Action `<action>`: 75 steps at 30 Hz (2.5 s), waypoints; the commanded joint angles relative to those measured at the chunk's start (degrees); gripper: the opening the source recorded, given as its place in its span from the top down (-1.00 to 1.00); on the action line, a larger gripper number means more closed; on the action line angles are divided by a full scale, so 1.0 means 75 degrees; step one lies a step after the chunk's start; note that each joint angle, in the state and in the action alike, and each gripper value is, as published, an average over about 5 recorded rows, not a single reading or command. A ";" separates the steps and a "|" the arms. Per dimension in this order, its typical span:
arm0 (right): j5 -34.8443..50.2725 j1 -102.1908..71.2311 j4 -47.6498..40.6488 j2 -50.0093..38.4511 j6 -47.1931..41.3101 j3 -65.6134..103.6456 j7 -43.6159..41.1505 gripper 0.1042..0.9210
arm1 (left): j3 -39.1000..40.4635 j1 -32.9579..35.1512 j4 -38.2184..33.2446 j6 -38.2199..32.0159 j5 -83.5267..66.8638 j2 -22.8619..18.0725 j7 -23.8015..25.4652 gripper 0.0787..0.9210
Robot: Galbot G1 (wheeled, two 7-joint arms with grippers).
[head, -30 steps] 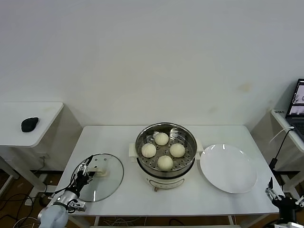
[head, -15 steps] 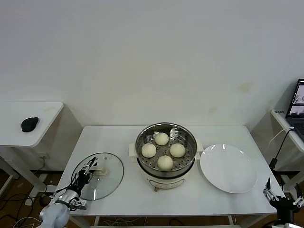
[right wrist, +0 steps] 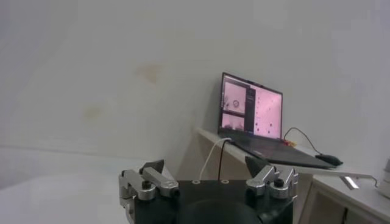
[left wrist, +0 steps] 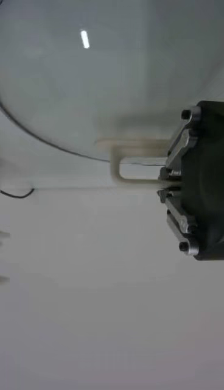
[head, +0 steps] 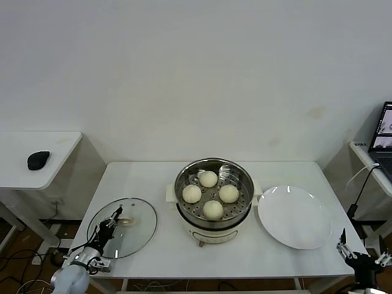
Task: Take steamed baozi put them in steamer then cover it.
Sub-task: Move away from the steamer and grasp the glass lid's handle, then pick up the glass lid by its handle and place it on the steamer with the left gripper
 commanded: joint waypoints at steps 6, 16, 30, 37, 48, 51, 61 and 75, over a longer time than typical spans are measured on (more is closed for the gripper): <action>-0.0264 -0.0286 0.0183 -0.0249 0.0084 -0.0355 -0.0085 -0.76 | -0.1382 0.1451 -0.3304 0.1180 -0.1489 0.0937 0.1161 0.85; -0.0573 -0.0341 0.0108 -0.0280 0.0234 -0.0686 -0.0085 -0.76 | -0.0792 0.1309 -0.5770 0.3025 -0.2719 0.2001 0.2461 0.85; -0.1522 -0.0052 -0.0287 0.0090 0.0646 -0.0851 0.0015 -0.76 | 0.3357 -0.1833 -0.6000 0.5390 -0.1709 0.1126 0.3613 0.85; -0.2014 0.0013 -0.0595 0.0121 0.0871 -0.0942 0.0177 -0.76 | 0.4499 -0.2881 -0.5340 0.5808 -0.0484 -0.0119 0.4399 0.85; -0.2034 0.0061 -0.0688 0.0124 0.0897 -0.0949 0.0185 -0.76 | 0.5249 -0.3245 -0.4384 0.5928 0.1043 -0.1808 0.5032 0.85; -0.2050 0.0063 -0.0739 0.0121 0.0942 -0.0941 0.0188 -0.76 | 0.5299 -0.3232 -0.4091 0.5901 0.1120 -0.2079 0.5003 0.85; -0.2015 0.0091 -0.0870 0.0114 0.1004 -0.0932 0.0174 -0.76 | 0.5327 -0.3187 -0.3416 0.5737 0.1294 -0.2422 0.4872 0.85; -0.2014 0.0085 -0.0926 0.0112 0.1038 -0.0930 0.0175 -0.76 | 0.5227 -0.3110 -0.3160 0.5578 0.1396 -0.2428 0.4670 0.85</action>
